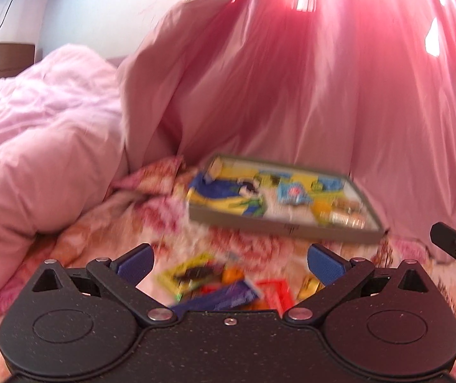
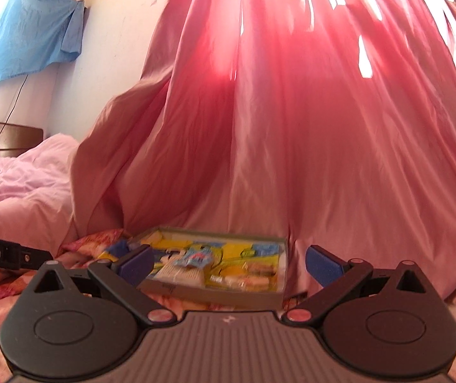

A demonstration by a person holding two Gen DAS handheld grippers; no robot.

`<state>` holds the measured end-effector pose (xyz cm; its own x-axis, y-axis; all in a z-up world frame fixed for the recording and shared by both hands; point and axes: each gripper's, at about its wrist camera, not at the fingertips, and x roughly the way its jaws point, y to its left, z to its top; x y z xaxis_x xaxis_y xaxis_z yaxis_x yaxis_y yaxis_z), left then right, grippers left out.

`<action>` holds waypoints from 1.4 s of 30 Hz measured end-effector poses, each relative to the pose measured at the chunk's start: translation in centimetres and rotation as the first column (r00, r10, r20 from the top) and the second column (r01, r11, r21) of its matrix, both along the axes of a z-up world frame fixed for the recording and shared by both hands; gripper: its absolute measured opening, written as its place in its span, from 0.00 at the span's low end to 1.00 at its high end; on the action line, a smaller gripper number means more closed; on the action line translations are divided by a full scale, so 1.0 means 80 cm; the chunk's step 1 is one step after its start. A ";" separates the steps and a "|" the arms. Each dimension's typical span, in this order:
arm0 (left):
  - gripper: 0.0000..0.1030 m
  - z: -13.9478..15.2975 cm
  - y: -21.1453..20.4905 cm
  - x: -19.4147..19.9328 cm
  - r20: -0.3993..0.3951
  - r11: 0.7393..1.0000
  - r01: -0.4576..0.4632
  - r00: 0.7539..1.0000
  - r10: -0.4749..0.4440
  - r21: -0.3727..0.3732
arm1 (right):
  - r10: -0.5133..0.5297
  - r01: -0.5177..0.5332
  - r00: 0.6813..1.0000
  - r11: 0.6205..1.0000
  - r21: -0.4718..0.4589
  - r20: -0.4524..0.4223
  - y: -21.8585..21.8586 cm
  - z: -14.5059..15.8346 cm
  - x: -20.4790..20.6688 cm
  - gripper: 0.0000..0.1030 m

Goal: Organize snacks
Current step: 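Open both tools to release the snacks in the tray and withdraw, then move both tools down toward the loose snacks on the bedspread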

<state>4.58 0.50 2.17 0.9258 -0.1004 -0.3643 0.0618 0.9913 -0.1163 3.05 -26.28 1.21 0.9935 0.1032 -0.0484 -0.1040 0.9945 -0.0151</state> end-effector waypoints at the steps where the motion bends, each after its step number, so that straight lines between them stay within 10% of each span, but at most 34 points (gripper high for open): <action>1: 0.99 -0.005 0.003 -0.002 -0.016 1.000 -0.001 1.000 0.001 -0.003 | 0.006 -0.006 1.000 1.000 -0.001 -0.023 0.002 -0.005 -0.003 1.00; 18: 0.97 -0.058 0.001 0.008 -0.261 0.997 0.025 0.965 -0.003 0.080 | 0.090 -0.135 0.908 0.987 -0.083 -0.408 0.036 -0.065 0.002 1.00; 42: 0.97 -0.079 0.000 0.043 -0.280 0.993 0.028 0.960 0.004 0.111 | 0.145 -0.207 0.847 0.976 -0.066 -0.511 0.041 -0.087 0.045 1.00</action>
